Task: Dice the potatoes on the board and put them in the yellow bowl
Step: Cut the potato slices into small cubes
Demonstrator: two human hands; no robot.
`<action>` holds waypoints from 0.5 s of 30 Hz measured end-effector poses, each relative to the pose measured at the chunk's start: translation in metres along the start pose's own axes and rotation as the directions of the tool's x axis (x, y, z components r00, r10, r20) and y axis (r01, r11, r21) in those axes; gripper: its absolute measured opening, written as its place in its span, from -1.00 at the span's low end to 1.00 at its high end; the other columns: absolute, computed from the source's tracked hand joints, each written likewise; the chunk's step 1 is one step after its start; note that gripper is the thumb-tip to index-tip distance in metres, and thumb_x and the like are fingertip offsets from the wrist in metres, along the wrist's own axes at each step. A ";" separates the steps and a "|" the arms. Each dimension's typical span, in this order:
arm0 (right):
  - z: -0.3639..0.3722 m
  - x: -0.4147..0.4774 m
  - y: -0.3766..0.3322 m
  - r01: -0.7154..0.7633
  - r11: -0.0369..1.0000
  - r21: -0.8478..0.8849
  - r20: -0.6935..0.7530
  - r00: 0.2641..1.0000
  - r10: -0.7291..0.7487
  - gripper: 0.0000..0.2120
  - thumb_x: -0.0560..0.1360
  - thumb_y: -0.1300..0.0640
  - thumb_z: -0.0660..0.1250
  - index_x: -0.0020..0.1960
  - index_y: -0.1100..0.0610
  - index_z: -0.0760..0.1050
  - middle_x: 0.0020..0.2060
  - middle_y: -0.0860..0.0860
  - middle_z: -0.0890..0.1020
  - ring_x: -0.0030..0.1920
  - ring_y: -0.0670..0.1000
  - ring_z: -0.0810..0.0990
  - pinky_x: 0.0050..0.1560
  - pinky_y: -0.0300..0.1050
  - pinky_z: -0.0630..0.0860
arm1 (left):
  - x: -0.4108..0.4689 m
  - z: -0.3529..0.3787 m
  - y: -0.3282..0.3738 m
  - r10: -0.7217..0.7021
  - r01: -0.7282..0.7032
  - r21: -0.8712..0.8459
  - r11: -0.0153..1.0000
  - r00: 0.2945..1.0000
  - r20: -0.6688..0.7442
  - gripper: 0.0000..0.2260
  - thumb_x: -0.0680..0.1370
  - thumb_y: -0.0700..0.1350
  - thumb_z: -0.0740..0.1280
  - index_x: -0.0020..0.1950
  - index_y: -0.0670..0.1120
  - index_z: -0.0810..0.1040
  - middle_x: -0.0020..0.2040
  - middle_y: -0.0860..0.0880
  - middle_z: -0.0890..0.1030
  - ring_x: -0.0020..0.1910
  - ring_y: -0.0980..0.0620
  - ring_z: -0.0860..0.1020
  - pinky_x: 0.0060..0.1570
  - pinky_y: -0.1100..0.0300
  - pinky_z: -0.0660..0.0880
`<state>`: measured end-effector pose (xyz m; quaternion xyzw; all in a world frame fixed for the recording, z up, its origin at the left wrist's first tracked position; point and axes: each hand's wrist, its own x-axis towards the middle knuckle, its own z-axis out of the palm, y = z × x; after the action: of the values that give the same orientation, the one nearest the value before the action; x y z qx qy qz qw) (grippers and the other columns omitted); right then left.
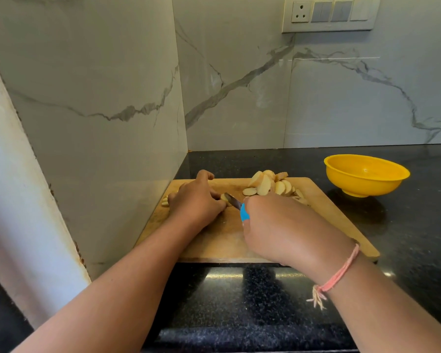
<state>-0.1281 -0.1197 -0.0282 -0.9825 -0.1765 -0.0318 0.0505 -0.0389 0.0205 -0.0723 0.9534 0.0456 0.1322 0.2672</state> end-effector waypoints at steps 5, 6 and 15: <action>-0.002 -0.020 0.009 0.019 1.000 -0.015 0.014 1.000 -0.019 -0.80 0.60 0.07 0.12 0.18 0.03 0.41 -0.29 -0.10 0.38 -0.18 -0.05 0.49 -0.25 -0.20 0.39 | -0.001 -0.001 0.000 -0.005 0.005 -0.013 1.000 1.000 0.012 -0.49 0.49 0.04 0.41 0.36 0.11 0.28 0.03 0.14 0.65 0.10 0.03 0.55 0.19 -0.08 0.46; -0.004 -0.024 0.010 0.019 1.000 -0.022 0.017 1.000 -0.019 -0.79 0.60 0.06 0.12 0.20 0.03 0.40 -0.29 -0.10 0.38 -0.21 -0.06 0.48 -0.30 -0.21 0.38 | -0.002 -0.001 0.001 -0.005 0.005 -0.016 1.000 1.000 0.016 -0.50 0.49 0.03 0.41 0.36 0.11 0.28 0.04 0.14 0.65 0.11 0.03 0.55 0.19 -0.08 0.46; -0.024 -0.003 0.025 -0.143 0.921 0.361 -0.046 0.984 0.171 -0.70 0.60 -0.06 0.13 0.19 0.11 0.43 -0.39 0.02 0.58 -0.63 -0.13 0.46 -0.60 -0.34 0.34 | -0.001 -0.004 -0.002 -0.006 0.008 -0.055 0.998 0.999 0.039 -0.62 0.54 -0.04 0.36 0.32 0.12 0.35 0.07 0.14 0.63 0.11 0.02 0.54 0.21 -0.08 0.44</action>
<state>-0.1227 -0.1468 -0.0067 -0.9661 -0.0978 -0.0328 0.2368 -0.0410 0.0236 -0.0701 0.9479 0.0403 0.1139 0.2948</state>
